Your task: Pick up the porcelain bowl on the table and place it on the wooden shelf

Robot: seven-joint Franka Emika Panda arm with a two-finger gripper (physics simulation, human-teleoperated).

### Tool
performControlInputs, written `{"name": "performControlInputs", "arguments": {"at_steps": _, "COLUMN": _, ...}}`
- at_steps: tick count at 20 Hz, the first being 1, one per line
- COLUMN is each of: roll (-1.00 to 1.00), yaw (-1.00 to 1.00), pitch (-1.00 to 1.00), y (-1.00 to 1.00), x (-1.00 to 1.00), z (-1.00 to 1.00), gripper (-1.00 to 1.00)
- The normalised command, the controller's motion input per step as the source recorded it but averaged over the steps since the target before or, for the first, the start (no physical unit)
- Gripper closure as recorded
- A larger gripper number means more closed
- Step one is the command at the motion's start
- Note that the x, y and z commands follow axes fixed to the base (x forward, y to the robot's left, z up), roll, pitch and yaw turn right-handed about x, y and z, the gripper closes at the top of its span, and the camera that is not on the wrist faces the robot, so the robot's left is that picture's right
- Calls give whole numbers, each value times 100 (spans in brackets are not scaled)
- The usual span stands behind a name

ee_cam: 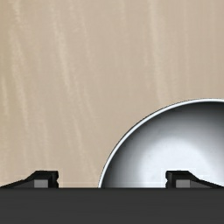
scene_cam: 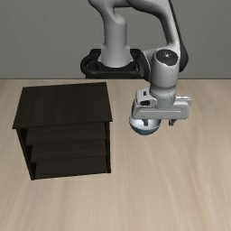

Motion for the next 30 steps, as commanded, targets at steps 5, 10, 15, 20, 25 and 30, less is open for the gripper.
{"name": "performControlInputs", "arguments": {"at_steps": 5, "roll": 0, "yaw": 0, "pitch": 0, "y": 0, "x": 0, "z": 0, "gripper": 100}}
{"name": "performControlInputs", "arguments": {"at_steps": 10, "roll": 0, "yaw": 0, "pitch": 0, "y": 0, "x": 0, "z": 0, "gripper": 100}}
{"name": "performControlInputs", "arguments": {"at_steps": 15, "roll": 0, "yaw": 0, "pitch": 0, "y": 0, "x": 0, "z": 60, "gripper": 100}}
{"name": "performControlInputs", "arguments": {"at_steps": 20, "roll": 0, "yaw": 0, "pitch": 0, "y": 0, "x": 0, "z": 100, "gripper": 100}}
{"name": "performControlInputs", "arguments": {"at_steps": 25, "roll": 0, "yaw": 0, "pitch": 0, "y": 0, "x": 0, "z": 100, "gripper": 100}}
{"name": "performControlInputs", "arguments": {"at_steps": 30, "roll": 0, "yaw": 0, "pitch": 0, "y": 0, "x": 0, "z": 100, "gripper": 100}}
